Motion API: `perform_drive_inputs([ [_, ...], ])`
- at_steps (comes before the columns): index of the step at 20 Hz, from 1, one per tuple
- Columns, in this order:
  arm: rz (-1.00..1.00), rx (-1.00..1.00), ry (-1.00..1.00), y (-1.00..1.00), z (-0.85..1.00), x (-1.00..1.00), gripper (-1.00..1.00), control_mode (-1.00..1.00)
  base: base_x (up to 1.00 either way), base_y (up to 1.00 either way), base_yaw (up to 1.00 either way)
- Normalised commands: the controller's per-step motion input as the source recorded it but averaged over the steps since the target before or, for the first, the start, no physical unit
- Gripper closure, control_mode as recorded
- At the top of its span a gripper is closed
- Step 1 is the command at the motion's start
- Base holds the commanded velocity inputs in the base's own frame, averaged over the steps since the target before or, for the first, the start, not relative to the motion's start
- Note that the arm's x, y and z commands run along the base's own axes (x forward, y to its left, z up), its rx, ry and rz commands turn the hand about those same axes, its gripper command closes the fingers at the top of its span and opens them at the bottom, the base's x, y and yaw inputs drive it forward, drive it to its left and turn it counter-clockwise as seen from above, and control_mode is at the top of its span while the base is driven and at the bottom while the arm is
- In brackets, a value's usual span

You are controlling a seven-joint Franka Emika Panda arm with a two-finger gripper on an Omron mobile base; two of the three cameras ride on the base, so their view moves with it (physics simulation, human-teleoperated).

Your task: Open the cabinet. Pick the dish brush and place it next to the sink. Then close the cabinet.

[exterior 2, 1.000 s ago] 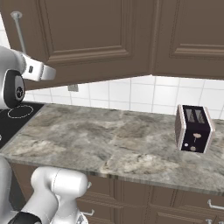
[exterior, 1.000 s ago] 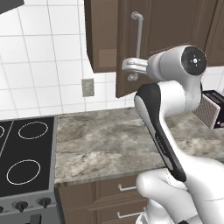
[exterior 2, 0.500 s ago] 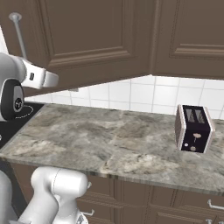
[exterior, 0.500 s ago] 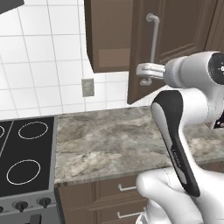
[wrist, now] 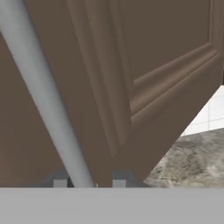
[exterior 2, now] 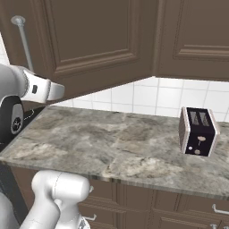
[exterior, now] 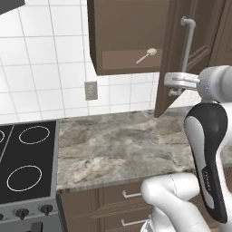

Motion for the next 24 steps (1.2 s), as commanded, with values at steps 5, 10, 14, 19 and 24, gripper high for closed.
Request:
perform_drive_inputs([
  [5, 0.0, 0.0, 0.0, -0.53, 0.0, -0.36, 1.0, -1.0, 0.0, 0.0, 0.0],
  [10, 0.0, 0.0, 0.0, -0.1, 0.0, -0.04, -1.0, -1.0, 0.0, 0.0, 0.0],
  [14, 0.0, 0.0, 0.0, 0.0, 0.0, 0.0, -1.0, -1.0, 0.0, 0.0, 0.0],
  [19, 0.0, 0.0, 0.0, 0.02, 0.0, -0.05, -1.0, -1.0, 0.0, 0.0, 0.0],
  [24, 0.08, 0.0, -0.05, 0.35, 0.0, -0.49, -1.0, -1.0, 0.0, 0.0, 0.0],
])
